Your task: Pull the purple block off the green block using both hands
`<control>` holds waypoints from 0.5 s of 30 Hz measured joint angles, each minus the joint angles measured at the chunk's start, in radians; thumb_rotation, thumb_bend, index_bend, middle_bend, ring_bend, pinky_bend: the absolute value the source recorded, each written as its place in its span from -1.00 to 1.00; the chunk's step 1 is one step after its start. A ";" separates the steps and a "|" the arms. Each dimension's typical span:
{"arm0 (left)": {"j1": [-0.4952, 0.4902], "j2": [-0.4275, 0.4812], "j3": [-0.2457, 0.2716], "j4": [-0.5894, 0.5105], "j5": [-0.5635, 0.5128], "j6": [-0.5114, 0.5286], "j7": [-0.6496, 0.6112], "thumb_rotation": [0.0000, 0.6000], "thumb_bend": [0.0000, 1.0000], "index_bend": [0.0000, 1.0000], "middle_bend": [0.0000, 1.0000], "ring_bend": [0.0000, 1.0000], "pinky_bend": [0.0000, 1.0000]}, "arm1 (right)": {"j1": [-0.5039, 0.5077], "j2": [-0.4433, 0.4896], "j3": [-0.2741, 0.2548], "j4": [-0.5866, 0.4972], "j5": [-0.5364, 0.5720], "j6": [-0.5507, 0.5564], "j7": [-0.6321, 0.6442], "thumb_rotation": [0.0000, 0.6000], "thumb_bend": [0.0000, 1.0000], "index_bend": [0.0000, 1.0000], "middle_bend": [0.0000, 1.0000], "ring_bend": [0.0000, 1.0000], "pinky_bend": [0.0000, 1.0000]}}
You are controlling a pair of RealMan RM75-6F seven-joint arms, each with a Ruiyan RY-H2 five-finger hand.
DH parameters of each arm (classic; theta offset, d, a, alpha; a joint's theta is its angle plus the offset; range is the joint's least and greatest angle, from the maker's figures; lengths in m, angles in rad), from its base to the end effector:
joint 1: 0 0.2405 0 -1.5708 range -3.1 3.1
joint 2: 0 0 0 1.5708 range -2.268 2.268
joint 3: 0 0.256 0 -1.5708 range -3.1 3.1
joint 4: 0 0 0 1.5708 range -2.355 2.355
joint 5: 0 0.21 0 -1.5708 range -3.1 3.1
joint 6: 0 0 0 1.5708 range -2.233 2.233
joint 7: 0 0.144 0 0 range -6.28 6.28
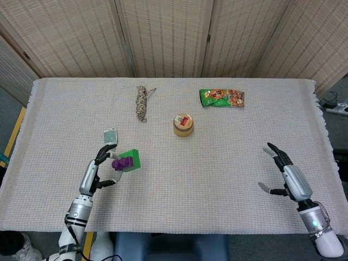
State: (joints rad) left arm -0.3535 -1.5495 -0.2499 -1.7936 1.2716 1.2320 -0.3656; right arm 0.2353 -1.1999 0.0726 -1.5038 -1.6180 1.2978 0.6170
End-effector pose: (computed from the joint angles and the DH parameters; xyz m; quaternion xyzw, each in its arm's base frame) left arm -0.1619 0.2624 0.0255 -0.3928 -0.6473 -0.6026 0.2522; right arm -0.2887 -0.2298 0.1151 0.5526 -0.5417 0.5196 0.3621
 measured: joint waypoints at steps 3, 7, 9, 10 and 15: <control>-0.004 0.008 -0.015 -0.037 -0.021 -0.005 -0.003 1.00 0.16 0.55 -0.61 -1.00 -1.00 | 0.071 -0.018 -0.013 0.034 -0.019 -0.089 0.193 1.00 -0.41 -1.00 -1.00 -1.00 -1.00; -0.020 0.000 -0.032 -0.058 -0.040 -0.015 -0.002 1.00 0.16 0.55 -0.61 -1.00 -1.00 | 0.172 -0.063 -0.020 0.086 -0.038 -0.185 0.433 1.00 -0.41 -1.00 -1.00 -1.00 -1.00; -0.026 -0.013 -0.032 -0.064 -0.045 -0.020 -0.006 1.00 0.16 0.55 -0.61 -1.00 -1.00 | 0.207 -0.094 -0.021 0.113 -0.042 -0.206 0.521 1.00 -0.41 -1.00 -1.00 -1.00 -1.00; -0.028 -0.018 -0.032 -0.065 -0.045 -0.021 -0.007 1.00 0.16 0.55 -0.60 -1.00 -1.00 | 0.229 -0.114 -0.022 0.130 -0.043 -0.220 0.577 1.00 -0.41 -1.00 -1.00 -1.00 -1.00; -0.030 -0.038 -0.028 -0.071 -0.041 -0.018 -0.035 1.00 0.16 0.55 -0.59 -1.00 -1.00 | 0.329 -0.197 -0.030 0.200 -0.047 -0.299 0.772 1.00 -0.41 -1.00 -1.00 -1.00 -1.00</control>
State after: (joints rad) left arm -0.3839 -1.5876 -0.2782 -1.8649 1.2305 1.2140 -0.4003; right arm 0.5643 -1.3974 0.0428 -1.3042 -1.6652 0.9987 1.3894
